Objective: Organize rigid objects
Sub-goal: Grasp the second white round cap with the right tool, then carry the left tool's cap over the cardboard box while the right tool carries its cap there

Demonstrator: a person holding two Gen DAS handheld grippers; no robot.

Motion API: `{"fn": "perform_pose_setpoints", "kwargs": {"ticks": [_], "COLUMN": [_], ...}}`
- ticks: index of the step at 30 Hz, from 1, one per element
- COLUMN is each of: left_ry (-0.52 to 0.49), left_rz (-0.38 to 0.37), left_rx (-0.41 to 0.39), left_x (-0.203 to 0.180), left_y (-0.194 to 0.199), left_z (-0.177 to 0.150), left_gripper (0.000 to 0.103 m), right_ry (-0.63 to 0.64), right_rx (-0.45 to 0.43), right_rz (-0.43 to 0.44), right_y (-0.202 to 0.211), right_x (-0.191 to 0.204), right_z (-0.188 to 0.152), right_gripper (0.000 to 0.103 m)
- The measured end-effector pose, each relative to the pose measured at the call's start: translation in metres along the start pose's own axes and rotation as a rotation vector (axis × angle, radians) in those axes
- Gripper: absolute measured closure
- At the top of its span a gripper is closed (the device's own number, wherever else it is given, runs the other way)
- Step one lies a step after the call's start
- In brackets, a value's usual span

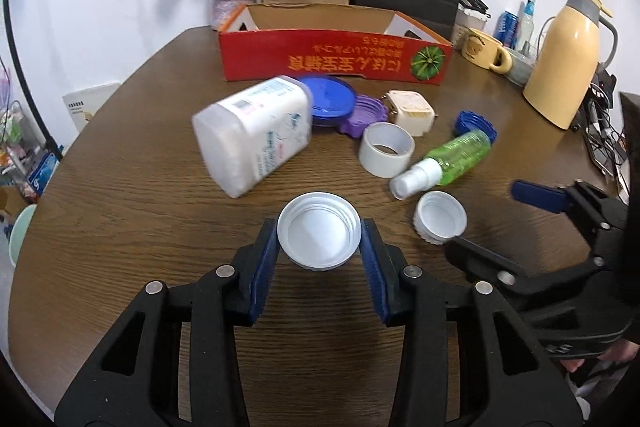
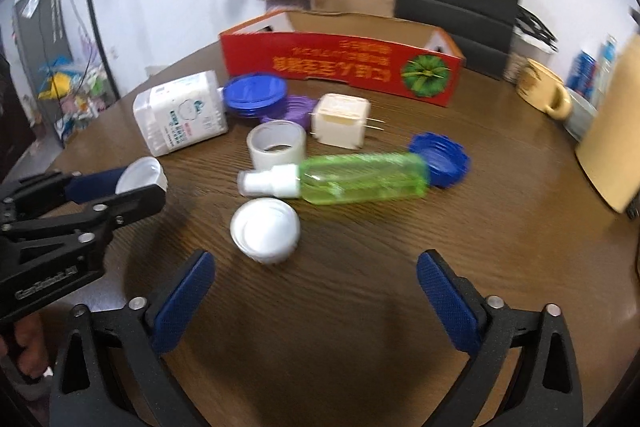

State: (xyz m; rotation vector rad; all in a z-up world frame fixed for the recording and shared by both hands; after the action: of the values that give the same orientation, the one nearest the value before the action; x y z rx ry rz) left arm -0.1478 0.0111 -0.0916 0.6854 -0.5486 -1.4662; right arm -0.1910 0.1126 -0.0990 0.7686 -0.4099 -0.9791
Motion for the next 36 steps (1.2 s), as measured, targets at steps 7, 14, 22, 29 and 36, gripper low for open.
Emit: {"fn": "perform_pose_setpoints", "kwargs": {"ticks": [7,14,22,29,36], "left_ry": [0.000,-0.002,-0.010,-0.004,0.000], "left_rz": [-0.002,-0.007,-0.018,-0.029,-0.036], "left_rx": [-0.013,-0.035,-0.075,-0.126,-0.174], "left_x": [0.006,0.008,0.008,0.010,0.010], "left_y": [0.003,0.008,0.017,0.023,0.023], "left_z": [0.005,0.015,0.039,0.074,0.107], "left_gripper": [0.066,0.066,0.066,0.066,0.066], "right_ry": [0.028,0.003,-0.012,-0.029,-0.055], "right_rx": [0.052,0.007,-0.057,-0.119,-0.182], "right_rz": [0.057,0.058,0.048,0.019,-0.007], "right_y": [-0.022,-0.011,0.006,0.016,0.024], "right_x": [0.019,0.014,0.006,-0.005,-0.019], "right_z": [0.005,0.011,0.032,0.062,0.093], "right_gripper": [0.058,0.058,0.058,0.058,0.058]}}
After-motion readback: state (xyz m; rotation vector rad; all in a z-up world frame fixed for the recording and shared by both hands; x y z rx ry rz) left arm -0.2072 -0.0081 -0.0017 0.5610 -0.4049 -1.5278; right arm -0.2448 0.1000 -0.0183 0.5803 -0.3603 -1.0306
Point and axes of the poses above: each gripper's, at about its wrist camera, not at the fingertips, and y roughly against the way its jaws point, x to its left, z to its top, the point moved 7 cm from there along -y, roughly the way its jaws point
